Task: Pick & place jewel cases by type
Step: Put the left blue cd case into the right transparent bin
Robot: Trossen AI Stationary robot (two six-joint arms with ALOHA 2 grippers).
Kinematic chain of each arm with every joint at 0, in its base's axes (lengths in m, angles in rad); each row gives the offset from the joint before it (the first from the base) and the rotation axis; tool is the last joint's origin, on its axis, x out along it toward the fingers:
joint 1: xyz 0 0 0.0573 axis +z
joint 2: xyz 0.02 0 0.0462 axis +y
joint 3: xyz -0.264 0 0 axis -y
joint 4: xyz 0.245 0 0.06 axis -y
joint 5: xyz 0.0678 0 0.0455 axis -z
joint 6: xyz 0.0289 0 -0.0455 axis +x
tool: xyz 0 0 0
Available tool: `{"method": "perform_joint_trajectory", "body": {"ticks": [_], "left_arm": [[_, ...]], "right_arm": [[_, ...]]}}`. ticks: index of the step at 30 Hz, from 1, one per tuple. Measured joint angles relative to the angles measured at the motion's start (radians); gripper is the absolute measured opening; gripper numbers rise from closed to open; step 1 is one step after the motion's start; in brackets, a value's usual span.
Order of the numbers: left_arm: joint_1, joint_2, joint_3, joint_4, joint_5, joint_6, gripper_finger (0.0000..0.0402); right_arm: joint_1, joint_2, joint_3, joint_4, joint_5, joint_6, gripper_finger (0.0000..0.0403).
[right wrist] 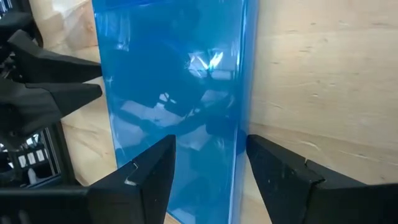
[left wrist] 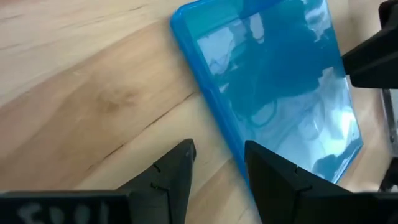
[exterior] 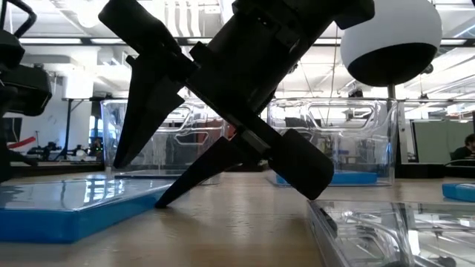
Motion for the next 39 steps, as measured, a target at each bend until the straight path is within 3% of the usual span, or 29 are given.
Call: {"method": "perform_joint_trajectory", "body": {"ticks": [9,17,22,28,33,39], "left_arm": [[0.065,0.158,0.000,0.305,0.032,0.049,0.0133],[0.096,0.142,0.002,0.503,0.014,0.183,0.0133],[0.099,0.147,0.016,0.497,-0.016,0.247,0.0133],[0.098,0.190,0.027,0.503,-0.018,0.249,0.0133],[0.099,0.202,0.059,0.495,-0.024,0.313,0.0133],[0.099,0.189,0.071,0.494,-0.022,0.379,0.0133]], "right_arm": [[0.009,0.000,-0.001,0.001,-0.021,-0.040,0.0201],[0.030,0.000,-0.001,-0.004,-0.041,-0.089,0.0201],[0.035,-0.010,-0.004,0.023,-0.049,-0.189,0.0201],[0.041,-0.051,-0.007,0.179,-0.062,-0.341,0.0197],[0.038,-0.083,0.018,0.202,-0.044,-0.377,0.0167],[0.041,-0.112,0.023,0.115,-0.021,-0.345,0.0097]]}}
